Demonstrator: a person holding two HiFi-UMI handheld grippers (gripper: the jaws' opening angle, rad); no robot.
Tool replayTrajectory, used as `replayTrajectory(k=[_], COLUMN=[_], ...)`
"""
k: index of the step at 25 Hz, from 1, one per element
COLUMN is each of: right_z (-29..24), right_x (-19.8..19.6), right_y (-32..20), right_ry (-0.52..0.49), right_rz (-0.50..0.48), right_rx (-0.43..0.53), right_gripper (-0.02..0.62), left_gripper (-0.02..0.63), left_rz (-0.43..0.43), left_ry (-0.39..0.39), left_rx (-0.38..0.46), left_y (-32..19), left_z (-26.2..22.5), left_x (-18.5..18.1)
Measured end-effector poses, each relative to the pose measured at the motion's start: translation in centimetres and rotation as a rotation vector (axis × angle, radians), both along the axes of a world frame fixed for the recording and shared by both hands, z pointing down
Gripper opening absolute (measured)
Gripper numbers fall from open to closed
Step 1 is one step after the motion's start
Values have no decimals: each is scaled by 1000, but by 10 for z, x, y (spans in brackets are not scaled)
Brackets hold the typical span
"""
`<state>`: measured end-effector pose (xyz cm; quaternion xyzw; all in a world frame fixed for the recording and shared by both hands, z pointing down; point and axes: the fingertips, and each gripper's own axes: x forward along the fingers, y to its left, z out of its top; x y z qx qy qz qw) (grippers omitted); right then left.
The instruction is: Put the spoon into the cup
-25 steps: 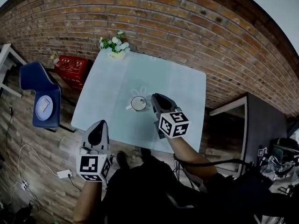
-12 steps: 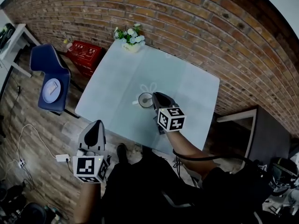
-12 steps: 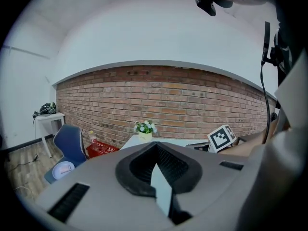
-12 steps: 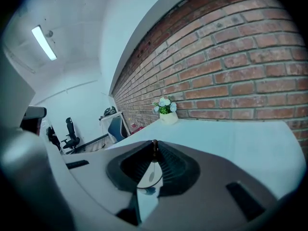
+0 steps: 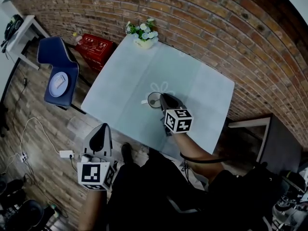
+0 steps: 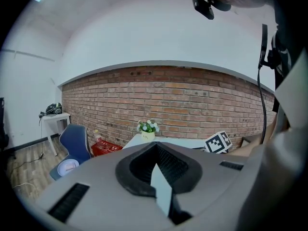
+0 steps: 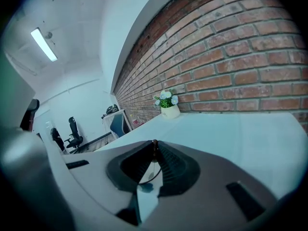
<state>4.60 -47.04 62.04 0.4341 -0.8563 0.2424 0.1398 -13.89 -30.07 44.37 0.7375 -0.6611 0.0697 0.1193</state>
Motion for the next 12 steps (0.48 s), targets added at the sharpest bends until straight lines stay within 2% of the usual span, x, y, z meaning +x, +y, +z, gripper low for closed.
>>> replayTrajectory(k=[12], right_z=[8], right_x=[9], right_y=[-4], right_ry=[17], right_rz=[34], right_rx=[18], right_gripper=[51], left_gripper=[9], left_rz=[7], left_ry=[1], left_rx=[-13], left_y=[5], left_z=[7], left_x=[-2])
